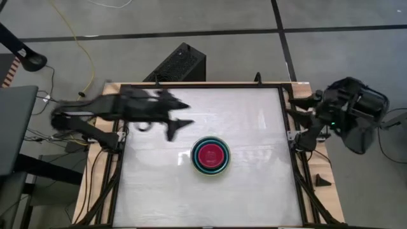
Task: Nest bowls inside each other
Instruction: Return to home position
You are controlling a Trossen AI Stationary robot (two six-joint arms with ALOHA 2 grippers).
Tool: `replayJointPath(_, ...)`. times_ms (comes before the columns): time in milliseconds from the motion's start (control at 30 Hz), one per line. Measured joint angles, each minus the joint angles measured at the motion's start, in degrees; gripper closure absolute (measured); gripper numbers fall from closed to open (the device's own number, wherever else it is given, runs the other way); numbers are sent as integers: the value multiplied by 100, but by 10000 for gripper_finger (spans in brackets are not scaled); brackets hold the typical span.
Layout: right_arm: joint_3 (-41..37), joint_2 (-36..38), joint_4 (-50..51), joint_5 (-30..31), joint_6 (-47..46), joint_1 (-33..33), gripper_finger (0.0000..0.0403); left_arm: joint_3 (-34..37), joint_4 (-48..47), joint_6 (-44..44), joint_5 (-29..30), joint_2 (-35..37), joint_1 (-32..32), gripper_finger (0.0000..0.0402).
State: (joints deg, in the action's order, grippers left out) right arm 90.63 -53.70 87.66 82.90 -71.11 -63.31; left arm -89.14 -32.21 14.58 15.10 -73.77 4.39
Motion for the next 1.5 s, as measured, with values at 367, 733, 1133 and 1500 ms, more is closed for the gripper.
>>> replayJointPath(367, -1201, 701, 127, 709, -857, -894, 111, 2510, 675, 702, 1073, 3154, 264, 110)
replayJointPath(733, -3585, 967, -1549, 666, -2236, -897, 111, 4692, 1279, 1438, 1357, 4926, 281, 110)
replayJointPath(1133, -3873, 437, -2405, 620, -2248, -206, 111, 5057, 1438, 1336, 1578, 5145, 281, 110)
replayJointPath(1500, -3873, -731, -3203, -53, -2411, 982, 111, 5057, 1679, 1209, 1578, 5145, 281, 110)
